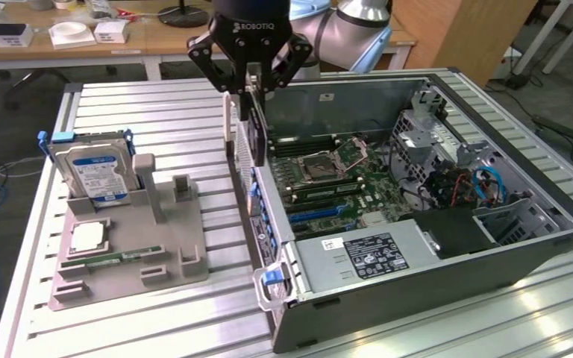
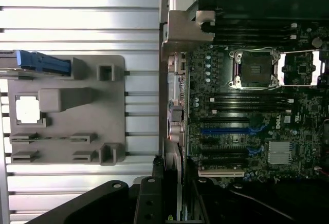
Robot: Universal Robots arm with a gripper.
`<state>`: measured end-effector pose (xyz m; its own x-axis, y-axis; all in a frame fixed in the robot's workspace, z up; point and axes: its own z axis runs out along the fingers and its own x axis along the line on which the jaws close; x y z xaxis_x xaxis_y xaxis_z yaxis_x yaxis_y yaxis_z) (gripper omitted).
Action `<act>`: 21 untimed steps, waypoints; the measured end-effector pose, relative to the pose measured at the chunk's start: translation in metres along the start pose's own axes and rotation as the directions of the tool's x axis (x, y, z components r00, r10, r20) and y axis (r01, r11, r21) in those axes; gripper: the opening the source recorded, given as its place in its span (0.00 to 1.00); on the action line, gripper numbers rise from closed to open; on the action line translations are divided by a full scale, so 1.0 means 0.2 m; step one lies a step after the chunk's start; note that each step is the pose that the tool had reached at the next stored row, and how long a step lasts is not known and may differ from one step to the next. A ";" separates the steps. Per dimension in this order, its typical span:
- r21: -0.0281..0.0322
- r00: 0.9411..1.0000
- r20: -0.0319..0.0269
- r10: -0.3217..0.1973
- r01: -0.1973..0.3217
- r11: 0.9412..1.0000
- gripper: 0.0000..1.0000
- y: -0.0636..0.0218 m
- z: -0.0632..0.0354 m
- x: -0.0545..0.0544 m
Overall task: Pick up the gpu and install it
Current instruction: 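Pick up the gpu and move the gpu toward the slot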
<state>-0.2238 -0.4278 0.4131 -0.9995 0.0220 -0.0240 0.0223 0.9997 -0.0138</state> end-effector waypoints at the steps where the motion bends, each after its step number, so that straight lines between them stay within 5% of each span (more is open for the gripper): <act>1: 0.000 1.000 0.000 0.000 0.000 1.000 0.26 0.000 0.000 -0.01; 21: 0.000 1.000 0.000 0.000 0.000 1.000 0.26 0.002 0.002 -0.10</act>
<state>-0.2042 -0.4278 0.4131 -0.9995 0.0220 -0.0240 0.0224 0.9997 -0.0138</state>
